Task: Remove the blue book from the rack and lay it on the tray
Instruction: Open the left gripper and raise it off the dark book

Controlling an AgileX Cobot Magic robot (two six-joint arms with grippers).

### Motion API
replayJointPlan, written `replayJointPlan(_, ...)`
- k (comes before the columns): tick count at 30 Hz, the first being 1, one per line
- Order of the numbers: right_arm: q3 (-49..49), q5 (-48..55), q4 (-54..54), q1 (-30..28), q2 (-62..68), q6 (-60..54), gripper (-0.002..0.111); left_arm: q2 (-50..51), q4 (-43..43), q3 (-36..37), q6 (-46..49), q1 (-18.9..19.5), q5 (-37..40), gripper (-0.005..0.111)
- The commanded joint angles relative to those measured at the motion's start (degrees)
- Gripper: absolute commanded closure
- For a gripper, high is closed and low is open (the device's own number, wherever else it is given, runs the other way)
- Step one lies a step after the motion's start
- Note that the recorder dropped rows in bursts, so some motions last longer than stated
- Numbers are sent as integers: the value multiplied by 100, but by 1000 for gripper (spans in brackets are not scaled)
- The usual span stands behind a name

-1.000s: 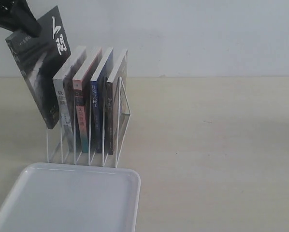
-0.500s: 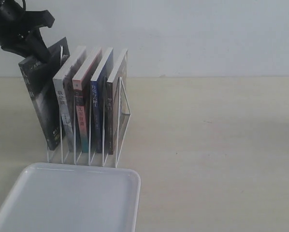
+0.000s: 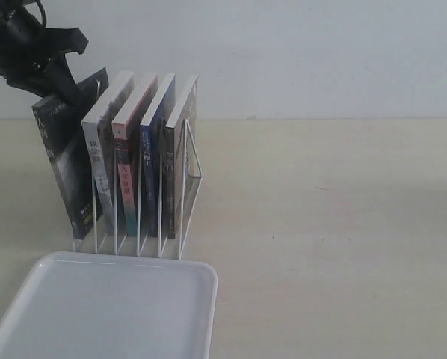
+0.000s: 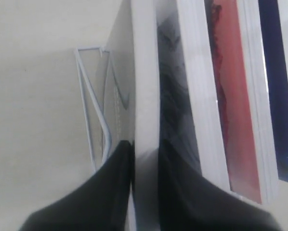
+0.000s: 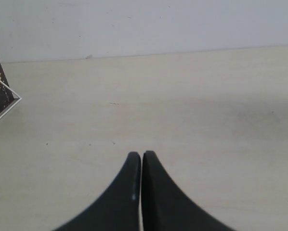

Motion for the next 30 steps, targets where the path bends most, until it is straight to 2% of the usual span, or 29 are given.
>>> replayJointPlan(1, -5, -19, -5, -15, -29, 4, 108, -49, -217, -40, 73, -10, 9, 72)
replayJointPlan(3, -5, -19, -5, -15, -29, 4, 108, -49, -217, -40, 73, -10, 9, 59)
replayJointPlan(5, -5, -19, -5, -15, -29, 4, 108, -49, -229, -40, 73, -10, 9, 51)
replayJointPlan(13, -5, -29, -8, -15, -29, 18, 108, -220, -237, -40, 3, -10, 9, 51)
replayJointPlan(17, -5, -29, -8, -15, -29, 18, 108, -705, -241, -40, -12, -10, 9, 51)
replayJointPlan(21, -5, -29, -8, -15, -29, 18, 108, -1033, -706, -40, -12, -19, 9, 51)
replayJointPlan(24, -5, -29, -8, -15, -29, 18, 108, -980, -627, -40, 1, -256, 9, 56)
replayJointPlan(26, -5, -29, -8, -15, -29, 18, 108, -823, -627, -40, 103, -585, 9, 68)
replayJointPlan(30, -5, -29, -8, -15, -29, 18, 108, -647, -506, -40, 136, -846, 9, 77)
